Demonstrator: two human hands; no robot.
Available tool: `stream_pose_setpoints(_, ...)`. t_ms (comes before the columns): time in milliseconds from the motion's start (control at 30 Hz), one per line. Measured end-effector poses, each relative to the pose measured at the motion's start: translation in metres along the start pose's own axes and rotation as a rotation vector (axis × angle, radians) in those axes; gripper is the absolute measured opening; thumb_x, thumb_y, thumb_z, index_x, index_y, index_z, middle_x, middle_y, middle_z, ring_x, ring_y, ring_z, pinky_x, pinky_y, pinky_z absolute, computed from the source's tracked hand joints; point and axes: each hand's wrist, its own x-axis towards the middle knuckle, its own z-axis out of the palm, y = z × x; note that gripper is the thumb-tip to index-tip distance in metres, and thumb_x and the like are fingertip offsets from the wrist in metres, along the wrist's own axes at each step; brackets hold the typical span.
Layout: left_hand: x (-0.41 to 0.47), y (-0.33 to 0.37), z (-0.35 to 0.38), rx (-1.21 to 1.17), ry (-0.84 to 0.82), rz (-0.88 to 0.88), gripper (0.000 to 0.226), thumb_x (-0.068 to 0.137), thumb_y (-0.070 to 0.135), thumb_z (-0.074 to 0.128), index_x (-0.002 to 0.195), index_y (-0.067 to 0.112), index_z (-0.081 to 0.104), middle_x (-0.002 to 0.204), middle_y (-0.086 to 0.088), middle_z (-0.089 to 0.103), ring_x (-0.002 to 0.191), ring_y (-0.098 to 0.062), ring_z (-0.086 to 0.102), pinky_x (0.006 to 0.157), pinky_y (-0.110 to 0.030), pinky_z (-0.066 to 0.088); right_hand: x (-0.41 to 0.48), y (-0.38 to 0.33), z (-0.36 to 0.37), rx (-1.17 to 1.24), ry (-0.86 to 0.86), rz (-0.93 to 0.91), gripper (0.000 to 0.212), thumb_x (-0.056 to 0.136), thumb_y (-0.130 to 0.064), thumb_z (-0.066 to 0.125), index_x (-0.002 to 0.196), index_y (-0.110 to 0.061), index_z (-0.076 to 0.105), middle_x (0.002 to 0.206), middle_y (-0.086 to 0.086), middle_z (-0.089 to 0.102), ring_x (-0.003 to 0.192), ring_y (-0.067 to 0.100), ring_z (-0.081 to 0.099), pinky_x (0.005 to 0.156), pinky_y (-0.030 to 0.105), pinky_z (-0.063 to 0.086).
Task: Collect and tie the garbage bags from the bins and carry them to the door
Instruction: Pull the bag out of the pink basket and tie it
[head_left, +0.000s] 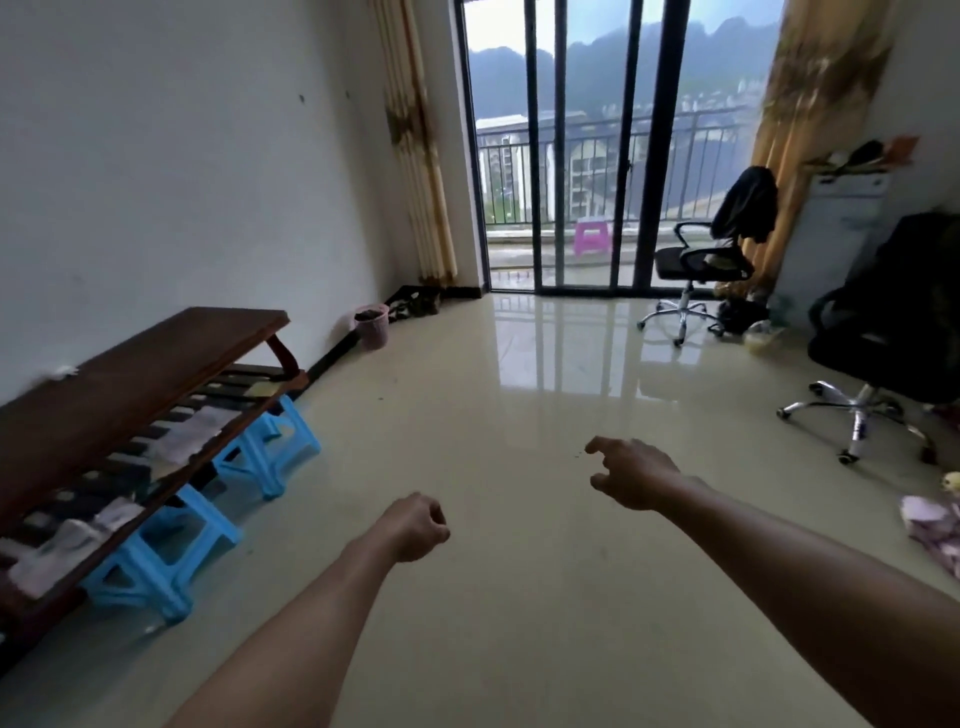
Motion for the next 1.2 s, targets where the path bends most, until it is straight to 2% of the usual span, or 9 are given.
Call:
stream_pose_setpoints(167, 0.153, 0.049, -0.044, 0.082, -0.005, 0.080, 0.024, 0.089, 0.027, 0.061, 0.106, 0.013, 0.068, 0.112, -0.011, 0.068, 0.103, -0.027, 0.065, 0.080, -0.026, 0.047, 0.164, 0.013, -0.017, 0.023, -0.021, 0.039, 0.051, 0.089, -0.036, 0.056, 0.138, -0.032, 0.044, 0.135, 0.001, 0.057, 0.117, 0.024, 0.056, 0.093, 0.034, 0.048)
stream_pose_setpoints(333, 0.296, 0.078, -0.090, 0.066, -0.017, 0.022, 0.025, 0.090, 0.027, 0.060, 0.110, 0.012, 0.067, 0.114, -0.011, 0.068, 0.104, -0.025, 0.064, 0.080, -0.025, 0.046, 0.331, 0.014, -0.030, 0.025, -0.082, -0.002, 0.051, 0.089, -0.035, 0.056, 0.138, -0.031, 0.044, 0.135, 0.002, 0.057, 0.118, 0.024, 0.056, 0.092, 0.033, 0.048)
stream_pose_setpoints(467, 0.405, 0.095, -0.159, -0.017, 0.070, -0.032, 0.022, 0.090, 0.024, 0.060, 0.107, 0.011, 0.068, 0.110, -0.011, 0.069, 0.101, -0.026, 0.065, 0.083, -0.027, 0.049, 0.473, -0.002, -0.076, 0.018, -0.072, -0.034, 0.050, 0.090, -0.034, 0.056, 0.138, -0.027, 0.046, 0.135, 0.003, 0.056, 0.119, 0.025, 0.055, 0.092, 0.033, 0.047)
stream_pose_setpoints(567, 0.469, 0.093, -0.198, -0.056, 0.062, -0.082, 0.021, 0.088, 0.024, 0.061, 0.105, 0.012, 0.068, 0.108, -0.011, 0.069, 0.094, -0.024, 0.065, 0.082, -0.028, 0.050, 0.562, -0.030, -0.100, -0.021, -0.096, -0.087, 0.049, 0.090, -0.035, 0.056, 0.137, -0.027, 0.046, 0.134, 0.003, 0.057, 0.118, 0.024, 0.055, 0.092, 0.033, 0.048)
stream_pose_setpoints(700, 0.564, 0.071, -0.245, -0.109, 0.082, -0.173, 0.022, 0.088, 0.022, 0.060, 0.106, 0.011, 0.068, 0.109, -0.011, 0.068, 0.100, -0.025, 0.065, 0.083, -0.029, 0.051, 0.673, -0.074, -0.108, -0.033, -0.108, -0.178, 0.048, 0.091, -0.034, 0.056, 0.137, -0.028, 0.045, 0.129, 0.001, 0.060, 0.118, 0.022, 0.055, 0.093, 0.033, 0.048)
stream_pose_setpoints(800, 0.640, 0.059, -0.276, -0.107, 0.068, -0.186, 0.013, 0.087, 0.022, 0.061, 0.095, 0.014, 0.066, 0.104, -0.012, 0.069, 0.083, -0.022, 0.059, 0.078, -0.027, 0.049, 0.751, -0.096, -0.103, -0.032, -0.101, -0.213, 0.048, 0.091, -0.032, 0.056, 0.138, -0.027, 0.046, 0.129, 0.000, 0.060, 0.119, 0.021, 0.055, 0.095, 0.034, 0.048)
stream_pose_setpoints(933, 0.765, 0.050, -0.334, -0.103, 0.047, -0.142, 0.006, 0.086, 0.022, 0.063, 0.087, 0.017, 0.064, 0.091, -0.009, 0.064, 0.080, -0.021, 0.057, 0.073, -0.025, 0.046, 0.872, -0.121, -0.103, -0.014, -0.124, -0.168, 0.048, 0.091, -0.032, 0.056, 0.138, -0.026, 0.047, 0.128, 0.000, 0.061, 0.118, 0.020, 0.055, 0.093, 0.033, 0.048)
stream_pose_setpoints(1067, 0.878, 0.063, -0.418, -0.113, 0.053, -0.121, 0.017, 0.086, 0.021, 0.062, 0.098, 0.010, 0.068, 0.107, -0.013, 0.070, 0.082, -0.024, 0.060, 0.072, -0.025, 0.044, 0.988, -0.144, -0.133, -0.004, -0.100, -0.093, 0.048, 0.091, -0.034, 0.057, 0.137, -0.025, 0.047, 0.129, 0.001, 0.060, 0.117, 0.021, 0.057, 0.092, 0.031, 0.048)
stream_pose_setpoints(1200, 0.974, 0.083, -0.487, -0.096, 0.055, -0.065, 0.020, 0.086, 0.021, 0.060, 0.102, 0.011, 0.068, 0.107, -0.012, 0.070, 0.086, -0.025, 0.062, 0.072, -0.024, 0.044, 1.084, -0.164, -0.163, 0.007, -0.082, -0.051, 0.048, 0.090, -0.036, 0.059, 0.136, -0.027, 0.049, 0.129, 0.002, 0.060, 0.113, 0.022, 0.059, 0.091, 0.032, 0.049)
